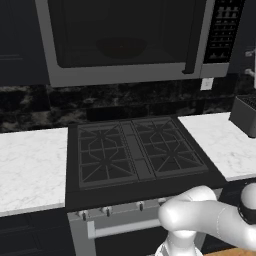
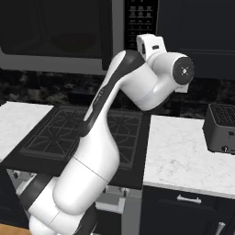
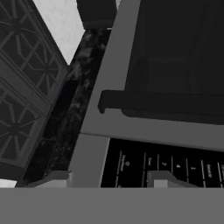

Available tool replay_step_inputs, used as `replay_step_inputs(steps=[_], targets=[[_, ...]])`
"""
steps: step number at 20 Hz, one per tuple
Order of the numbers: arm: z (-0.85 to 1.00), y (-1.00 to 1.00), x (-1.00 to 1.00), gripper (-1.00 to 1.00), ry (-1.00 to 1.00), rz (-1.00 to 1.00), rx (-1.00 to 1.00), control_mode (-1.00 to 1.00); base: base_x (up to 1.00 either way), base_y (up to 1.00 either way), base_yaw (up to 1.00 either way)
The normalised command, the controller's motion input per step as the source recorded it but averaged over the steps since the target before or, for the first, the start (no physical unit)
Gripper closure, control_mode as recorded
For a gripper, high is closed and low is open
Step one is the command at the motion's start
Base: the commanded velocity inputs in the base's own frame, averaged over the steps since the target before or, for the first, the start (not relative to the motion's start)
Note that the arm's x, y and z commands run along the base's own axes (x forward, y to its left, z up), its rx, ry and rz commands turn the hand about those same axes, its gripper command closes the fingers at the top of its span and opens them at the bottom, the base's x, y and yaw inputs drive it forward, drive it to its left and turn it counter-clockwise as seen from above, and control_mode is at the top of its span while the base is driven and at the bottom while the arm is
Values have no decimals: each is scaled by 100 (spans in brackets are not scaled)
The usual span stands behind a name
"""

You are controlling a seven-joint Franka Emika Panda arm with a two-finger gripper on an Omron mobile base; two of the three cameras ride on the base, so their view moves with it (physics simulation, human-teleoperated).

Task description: Open the microwave, place the bowl with waffle inside the microwave, then close the microwave door and turn it on.

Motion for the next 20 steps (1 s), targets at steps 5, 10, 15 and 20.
replay_step_inputs(steps=[5,10,15,20], targets=[[0,8,16,100,0,0,0,-100,0,0,0],[0,10,22,100,0,-2,0,-100,0,0,0],[0,2,22,100,0,-4,0,-100,0,0,0],[0,0,28,100,0,-5,0,-100,0,0,0]])
